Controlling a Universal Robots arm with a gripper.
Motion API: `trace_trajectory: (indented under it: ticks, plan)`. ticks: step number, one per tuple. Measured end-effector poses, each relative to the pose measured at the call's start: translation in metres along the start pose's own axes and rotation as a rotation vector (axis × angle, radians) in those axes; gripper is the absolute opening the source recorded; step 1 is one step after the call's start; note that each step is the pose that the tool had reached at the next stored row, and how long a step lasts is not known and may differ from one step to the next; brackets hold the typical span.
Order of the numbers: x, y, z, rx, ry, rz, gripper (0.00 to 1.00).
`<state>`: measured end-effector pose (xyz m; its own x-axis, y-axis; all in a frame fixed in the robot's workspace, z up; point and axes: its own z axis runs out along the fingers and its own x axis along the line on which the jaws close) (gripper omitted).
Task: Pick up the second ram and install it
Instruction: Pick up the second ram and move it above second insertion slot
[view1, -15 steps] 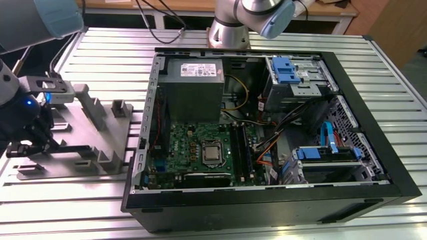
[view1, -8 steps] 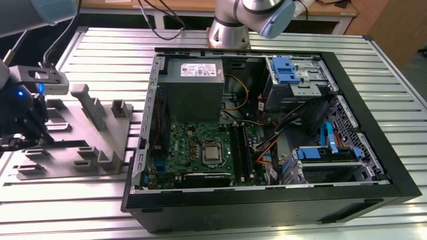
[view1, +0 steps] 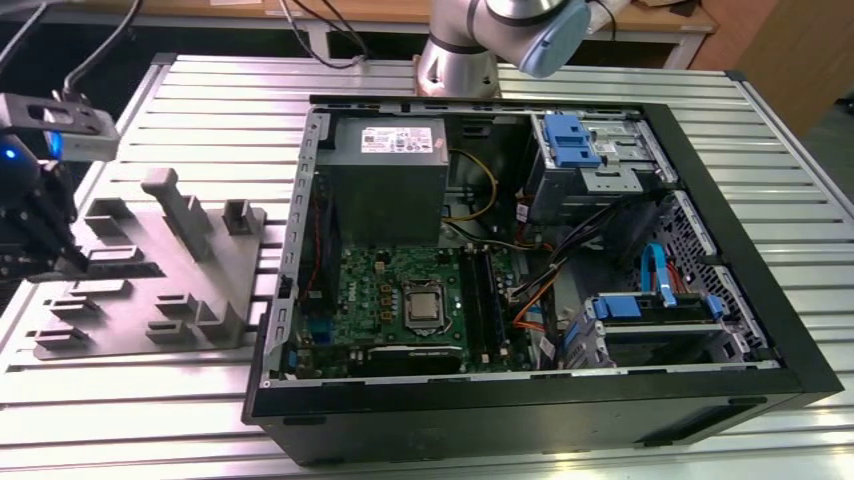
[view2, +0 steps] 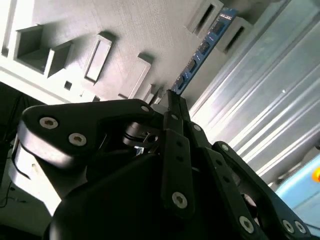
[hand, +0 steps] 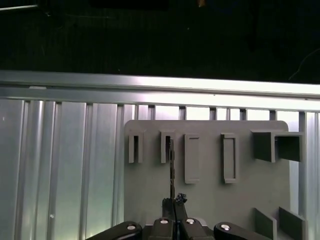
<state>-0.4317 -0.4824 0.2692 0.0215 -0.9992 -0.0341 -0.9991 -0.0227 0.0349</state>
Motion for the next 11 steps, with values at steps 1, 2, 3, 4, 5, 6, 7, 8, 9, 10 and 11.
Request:
trace_trajectory:
  ticks: [1, 2, 3, 4, 5, 6, 7, 8, 9, 10, 11]
  plan:
    - [-0.0002, 0.0002, -0.0045, -0.0001, 0.0000, 0.000, 0.11]
    - [-0.0003, 0.0003, -0.0090, 0.0000, 0.0000, 0.000, 0.11]
    - [-0.0005, 0.0005, -0.0134, 0.0000, 0.0000, 0.000, 0.11]
    - [-0.0007, 0.0006, -0.0179, 0.0000, 0.0000, 0.000, 0.11]
    - [-0.0009, 0.0008, -0.0225, 0.0000, 0.0000, 0.000, 0.11]
    - [-0.0012, 0.0010, -0.0274, 0.0000, 0.0000, 0.000, 0.11]
    - [-0.0019, 0.0015, -0.0427, -0.0001, 0.0000, 0.000, 0.11]
    - [-0.0021, 0.0017, -0.0475, -0.0001, 0.0000, 0.000, 0.11]
    - [-0.0023, 0.0018, -0.0519, 0.0000, 0.0000, 0.000, 0.11]
    - [-0.0026, 0.0020, -0.0564, 0.0000, -0.0001, 0.000, 0.11]
    - [-0.0028, 0.0021, -0.0609, 0.0001, 0.0000, 0.000, 0.11]
